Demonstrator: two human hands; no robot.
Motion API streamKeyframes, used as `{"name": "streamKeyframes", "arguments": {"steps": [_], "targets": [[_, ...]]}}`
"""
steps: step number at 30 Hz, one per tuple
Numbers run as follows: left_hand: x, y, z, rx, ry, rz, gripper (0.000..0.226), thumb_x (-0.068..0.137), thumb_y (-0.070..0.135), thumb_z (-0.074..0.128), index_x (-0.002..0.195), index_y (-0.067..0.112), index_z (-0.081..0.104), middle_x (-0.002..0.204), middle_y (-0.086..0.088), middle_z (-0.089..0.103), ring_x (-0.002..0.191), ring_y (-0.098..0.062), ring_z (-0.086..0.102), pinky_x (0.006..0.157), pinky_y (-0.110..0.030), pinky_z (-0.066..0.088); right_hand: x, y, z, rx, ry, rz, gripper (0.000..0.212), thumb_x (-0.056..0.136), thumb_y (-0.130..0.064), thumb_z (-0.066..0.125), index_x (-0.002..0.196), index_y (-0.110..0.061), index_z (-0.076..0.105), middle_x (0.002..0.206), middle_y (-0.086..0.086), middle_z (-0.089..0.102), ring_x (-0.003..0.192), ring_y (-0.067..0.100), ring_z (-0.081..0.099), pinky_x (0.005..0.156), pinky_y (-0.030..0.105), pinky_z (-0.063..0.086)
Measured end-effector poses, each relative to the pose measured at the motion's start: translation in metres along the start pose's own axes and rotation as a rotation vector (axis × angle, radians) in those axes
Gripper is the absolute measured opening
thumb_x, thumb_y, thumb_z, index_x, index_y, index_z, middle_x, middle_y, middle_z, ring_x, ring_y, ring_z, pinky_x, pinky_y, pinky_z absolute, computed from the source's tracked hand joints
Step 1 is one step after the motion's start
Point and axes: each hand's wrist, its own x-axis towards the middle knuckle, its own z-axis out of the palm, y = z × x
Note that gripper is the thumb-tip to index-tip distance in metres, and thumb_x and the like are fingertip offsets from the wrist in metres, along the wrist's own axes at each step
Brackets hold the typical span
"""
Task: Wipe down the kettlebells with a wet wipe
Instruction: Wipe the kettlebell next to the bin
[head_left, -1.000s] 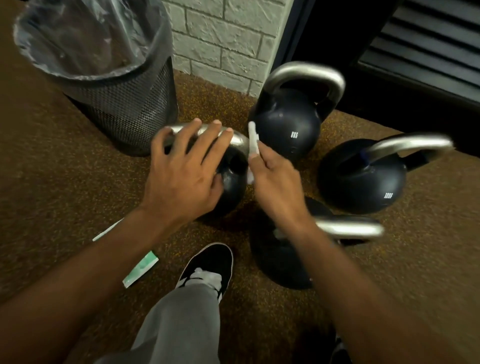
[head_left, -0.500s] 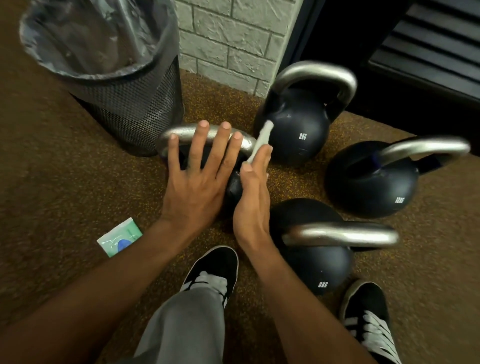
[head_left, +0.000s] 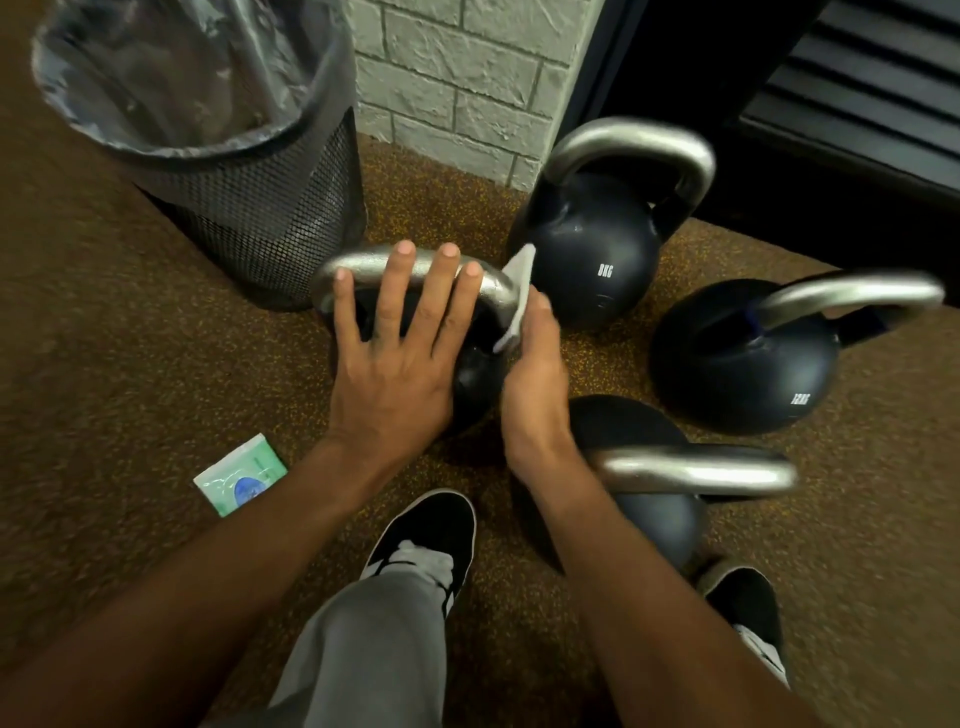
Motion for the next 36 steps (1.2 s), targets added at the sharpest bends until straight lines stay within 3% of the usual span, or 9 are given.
{"name": "streamKeyframes", "arguments": {"steps": [3, 10, 13, 19, 22, 26, 30, 33, 36], "targets": [[-0.001, -0.002, -0.001, -0.013, -0.018, 0.017, 0.066, 0.104, 0.032, 0.041, 0.163, 0.011, 0.019, 0.168, -0.014, 0.023, 0.152, -0.042, 0.023, 0.116, -0.072, 0.022, 0.019, -0.028, -0.02, -0.134, -0.07, -0.024, 0.082, 0.081, -0.082, 0.024, 0.128, -0.032, 0.069, 0.124, -0.007, 0.072, 0.121, 0.013, 0.062, 0.114, 0.044, 0.038], [-0.001, 0.001, -0.001, -0.033, -0.044, 0.011, 0.069, 0.102, 0.031, 0.038, 0.164, 0.012, 0.013, 0.169, -0.013, 0.017, 0.154, -0.041, 0.015, 0.118, -0.072, 0.016, 0.03, -0.054, -0.032, -0.388, -0.286, -0.118, 0.071, 0.088, -0.073, 0.022, 0.125, -0.037, 0.071, 0.129, -0.01, 0.069, 0.126, 0.008, 0.057, 0.115, 0.036, 0.031], [0.0, 0.001, -0.002, -0.035, -0.044, 0.0, 0.071, 0.1, 0.03, 0.041, 0.163, 0.012, 0.014, 0.169, -0.013, 0.018, 0.154, -0.04, 0.017, 0.117, -0.072, 0.017, 0.053, -0.067, -0.043, -0.527, -0.362, -0.079, 0.07, 0.09, -0.072, 0.021, 0.118, -0.038, 0.075, 0.118, -0.007, 0.075, 0.118, 0.014, 0.064, 0.114, 0.045, 0.037], [-0.001, 0.002, -0.001, -0.034, -0.04, -0.006, 0.071, 0.099, 0.029, 0.041, 0.164, 0.014, 0.015, 0.169, -0.012, 0.02, 0.154, -0.039, 0.019, 0.116, -0.073, 0.018, 0.098, -0.089, -0.027, -0.577, -0.548, 0.062, 0.063, 0.109, -0.043, 0.029, 0.092, -0.002, 0.074, 0.075, 0.004, 0.073, 0.072, 0.015, 0.064, 0.085, 0.036, 0.047], [0.0, 0.001, 0.0, -0.017, -0.037, -0.01, 0.07, 0.1, 0.029, 0.04, 0.164, 0.015, 0.014, 0.169, -0.011, 0.02, 0.155, -0.038, 0.017, 0.116, -0.073, 0.016, 0.102, -0.089, -0.019, -0.586, -0.677, 0.08, 0.056, 0.109, -0.039, 0.029, 0.099, 0.003, 0.065, 0.067, 0.008, 0.063, 0.063, 0.019, 0.055, 0.079, 0.038, 0.045], [-0.001, 0.001, 0.0, -0.017, -0.024, -0.01, 0.068, 0.101, 0.028, 0.039, 0.164, 0.014, 0.015, 0.168, -0.012, 0.021, 0.154, -0.039, 0.021, 0.115, -0.074, 0.019, 0.089, -0.082, -0.034, -0.523, -0.602, 0.028, 0.068, 0.108, -0.04, 0.024, 0.106, 0.007, 0.072, 0.089, 0.015, 0.073, 0.08, 0.026, 0.064, 0.091, 0.036, 0.045], [-0.001, 0.003, 0.001, -0.006, -0.026, -0.012, 0.071, 0.101, 0.03, 0.041, 0.164, 0.013, 0.014, 0.169, -0.013, 0.02, 0.154, -0.041, 0.02, 0.114, -0.075, 0.02, 0.054, -0.061, -0.049, -0.371, -0.44, 0.03, 0.067, 0.095, -0.065, 0.026, 0.119, -0.026, 0.075, 0.122, -0.005, 0.073, 0.121, 0.012, 0.062, 0.115, 0.037, 0.03], [0.0, 0.003, 0.003, 0.006, -0.022, -0.02, 0.075, 0.101, 0.039, 0.048, 0.163, 0.013, 0.016, 0.169, -0.012, 0.021, 0.153, -0.041, 0.021, 0.114, -0.075, 0.02, 0.002, -0.055, -0.038, -0.476, -0.25, -0.038, 0.064, 0.1, -0.068, 0.024, 0.137, -0.032, 0.062, 0.137, -0.004, 0.063, 0.126, 0.011, 0.056, 0.106, 0.03, 0.033], [0.0, 0.002, 0.007, 0.034, 0.006, -0.031, 0.07, 0.105, 0.047, 0.043, 0.163, 0.014, 0.022, 0.166, -0.011, 0.027, 0.152, -0.039, 0.022, 0.114, -0.074, 0.023, -0.047, -0.046, -0.012, -0.461, -0.208, -0.118, 0.064, 0.106, -0.059, 0.013, 0.159, -0.028, 0.029, 0.165, -0.006, 0.029, 0.148, 0.009, 0.032, 0.121, 0.03, 0.022]]}}
